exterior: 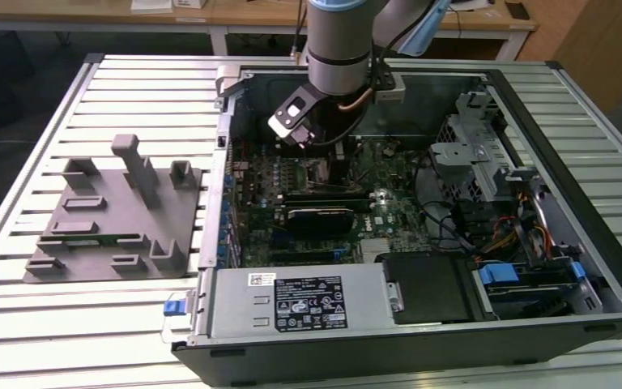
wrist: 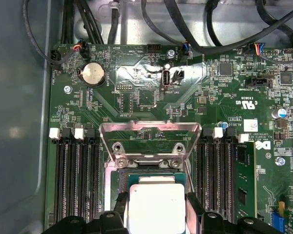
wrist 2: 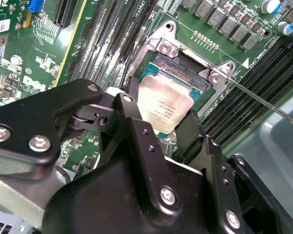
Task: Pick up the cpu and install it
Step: 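Place the cpu into insertion slot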
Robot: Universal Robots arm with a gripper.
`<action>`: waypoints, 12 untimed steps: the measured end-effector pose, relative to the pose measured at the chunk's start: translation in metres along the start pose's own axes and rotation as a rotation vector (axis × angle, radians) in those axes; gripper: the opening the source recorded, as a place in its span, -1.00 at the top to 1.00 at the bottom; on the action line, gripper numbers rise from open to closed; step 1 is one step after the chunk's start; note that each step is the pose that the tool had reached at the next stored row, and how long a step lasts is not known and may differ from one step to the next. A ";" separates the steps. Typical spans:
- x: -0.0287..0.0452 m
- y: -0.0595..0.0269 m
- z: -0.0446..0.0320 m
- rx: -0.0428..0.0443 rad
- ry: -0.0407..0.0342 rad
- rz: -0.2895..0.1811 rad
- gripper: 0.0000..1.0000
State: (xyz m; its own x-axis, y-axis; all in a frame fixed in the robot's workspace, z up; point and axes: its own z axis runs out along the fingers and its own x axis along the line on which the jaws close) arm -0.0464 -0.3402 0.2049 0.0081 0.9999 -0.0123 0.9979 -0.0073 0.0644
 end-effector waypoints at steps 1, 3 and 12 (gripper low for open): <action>0.0004 -0.0001 0.0001 0.0000 0.0000 0.000 -0.09; 0.0011 -0.0002 0.0007 0.0000 0.0000 0.000 -0.09; 0.0023 -0.0011 0.0042 0.0001 -0.0001 0.000 -0.09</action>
State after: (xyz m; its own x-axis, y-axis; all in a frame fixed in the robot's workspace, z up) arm -0.0471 -0.3380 0.2007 0.0081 0.9999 -0.0125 0.9979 -0.0072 0.0643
